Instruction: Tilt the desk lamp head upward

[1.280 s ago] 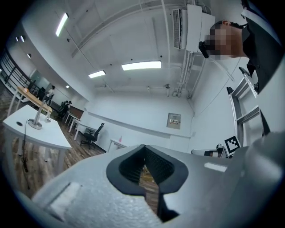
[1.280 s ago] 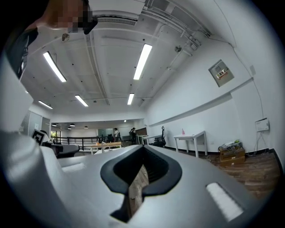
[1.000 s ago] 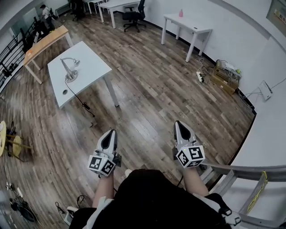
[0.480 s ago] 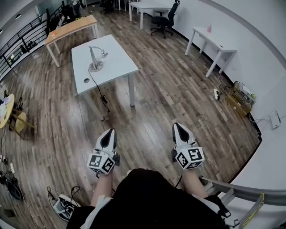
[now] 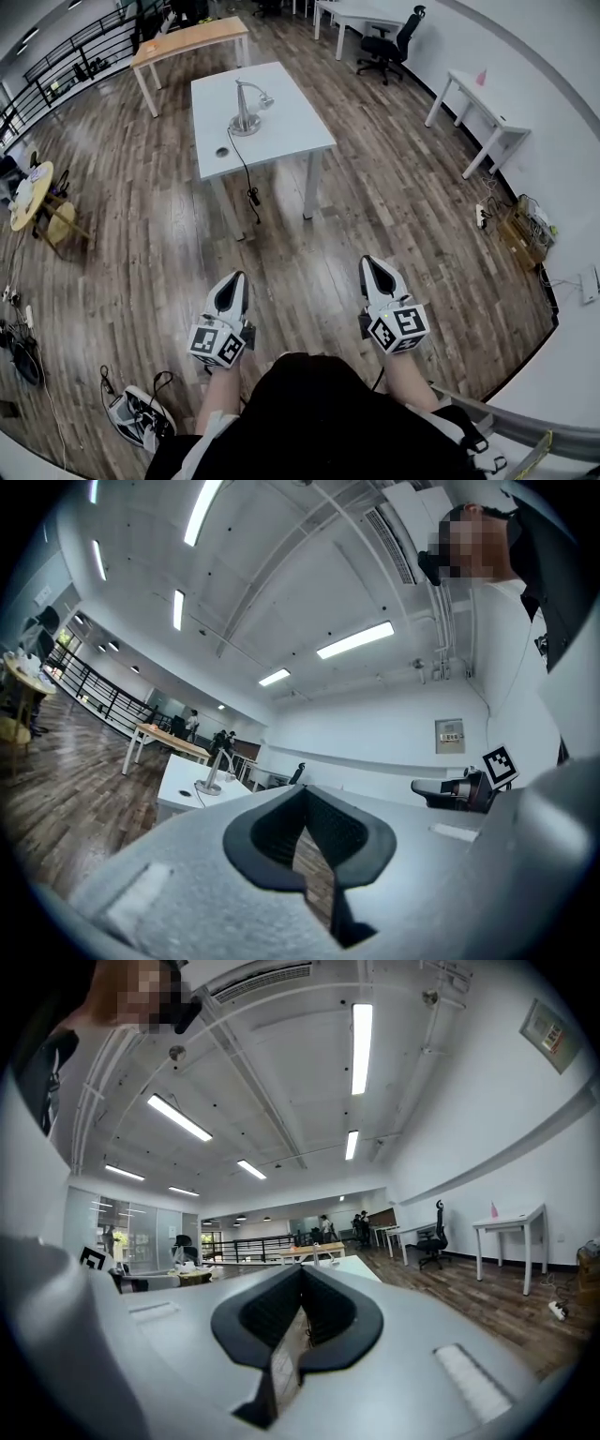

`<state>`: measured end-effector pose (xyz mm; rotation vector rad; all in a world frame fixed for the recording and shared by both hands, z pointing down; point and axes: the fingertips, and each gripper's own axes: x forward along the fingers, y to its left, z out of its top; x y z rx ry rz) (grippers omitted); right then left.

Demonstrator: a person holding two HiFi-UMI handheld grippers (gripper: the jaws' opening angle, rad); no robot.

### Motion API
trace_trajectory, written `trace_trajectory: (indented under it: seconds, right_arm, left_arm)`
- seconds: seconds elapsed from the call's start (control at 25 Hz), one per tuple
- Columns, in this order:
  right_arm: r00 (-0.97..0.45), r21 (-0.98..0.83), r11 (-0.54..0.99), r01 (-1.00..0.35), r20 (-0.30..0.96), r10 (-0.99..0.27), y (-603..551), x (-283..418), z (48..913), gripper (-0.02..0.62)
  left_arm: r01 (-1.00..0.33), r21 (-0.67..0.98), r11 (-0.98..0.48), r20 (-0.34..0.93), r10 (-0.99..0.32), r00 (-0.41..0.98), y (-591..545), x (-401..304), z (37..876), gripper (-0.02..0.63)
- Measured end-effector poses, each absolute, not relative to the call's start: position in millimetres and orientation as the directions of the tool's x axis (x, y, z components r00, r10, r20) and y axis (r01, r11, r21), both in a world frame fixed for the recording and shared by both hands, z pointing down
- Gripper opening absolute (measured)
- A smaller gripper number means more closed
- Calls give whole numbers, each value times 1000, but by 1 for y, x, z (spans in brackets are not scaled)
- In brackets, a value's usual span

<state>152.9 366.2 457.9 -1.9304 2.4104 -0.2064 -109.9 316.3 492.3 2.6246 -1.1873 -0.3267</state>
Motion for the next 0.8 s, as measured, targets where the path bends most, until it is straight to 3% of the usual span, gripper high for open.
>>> trace_trajectory:
  seconds: [0.6, 0.8]
  right_arm:
    - [-385, -102, 375, -921, 103, -917, 317, 79, 467, 3]
    - [-422, -136, 410, -902, 71, -904, 289, 73, 469, 3]
  left_arm:
    - [-785, 372, -496, -55, -856, 514, 312, -181, 530, 0]
    - [-823, 365, -435, -16, -887, 462, 292, -193, 536, -2]
